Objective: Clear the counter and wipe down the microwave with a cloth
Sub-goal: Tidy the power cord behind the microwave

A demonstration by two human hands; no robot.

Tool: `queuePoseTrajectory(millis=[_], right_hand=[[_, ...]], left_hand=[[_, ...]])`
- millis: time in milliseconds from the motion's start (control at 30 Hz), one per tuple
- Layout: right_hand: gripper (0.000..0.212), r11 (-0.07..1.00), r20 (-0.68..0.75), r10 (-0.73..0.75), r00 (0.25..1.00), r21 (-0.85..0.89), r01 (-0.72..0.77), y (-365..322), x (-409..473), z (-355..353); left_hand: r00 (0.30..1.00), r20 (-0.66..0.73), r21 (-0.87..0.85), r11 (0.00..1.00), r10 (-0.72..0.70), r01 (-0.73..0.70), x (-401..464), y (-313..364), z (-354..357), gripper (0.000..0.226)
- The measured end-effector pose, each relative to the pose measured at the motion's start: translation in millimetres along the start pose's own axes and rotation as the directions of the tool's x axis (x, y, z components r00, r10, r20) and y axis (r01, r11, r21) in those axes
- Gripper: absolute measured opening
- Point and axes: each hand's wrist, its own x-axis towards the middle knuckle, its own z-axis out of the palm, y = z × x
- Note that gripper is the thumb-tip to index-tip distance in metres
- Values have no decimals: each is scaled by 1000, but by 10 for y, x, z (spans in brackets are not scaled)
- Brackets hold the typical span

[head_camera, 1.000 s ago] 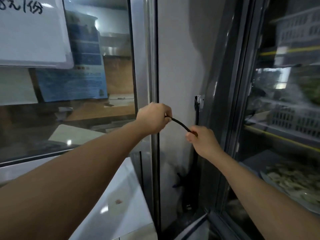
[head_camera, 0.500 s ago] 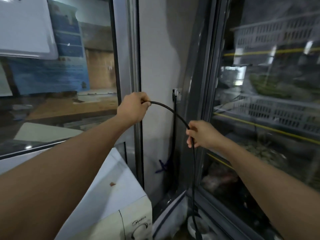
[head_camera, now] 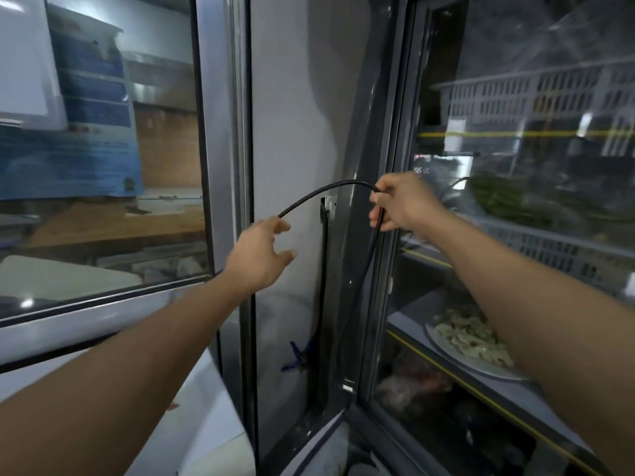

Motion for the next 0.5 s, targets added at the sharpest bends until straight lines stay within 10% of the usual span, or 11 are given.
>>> queuePoseTrajectory(millis=[333,500], right_hand=[[25,993,37,-98,994,61,96,-276,511,120],[25,990,25,-124,992,69,122,-204,698,150]], left_hand=[[947,294,-404,881,-129,246,17,43,941,34],[950,226,-513,802,-218,306,-24,-38,1100,9]])
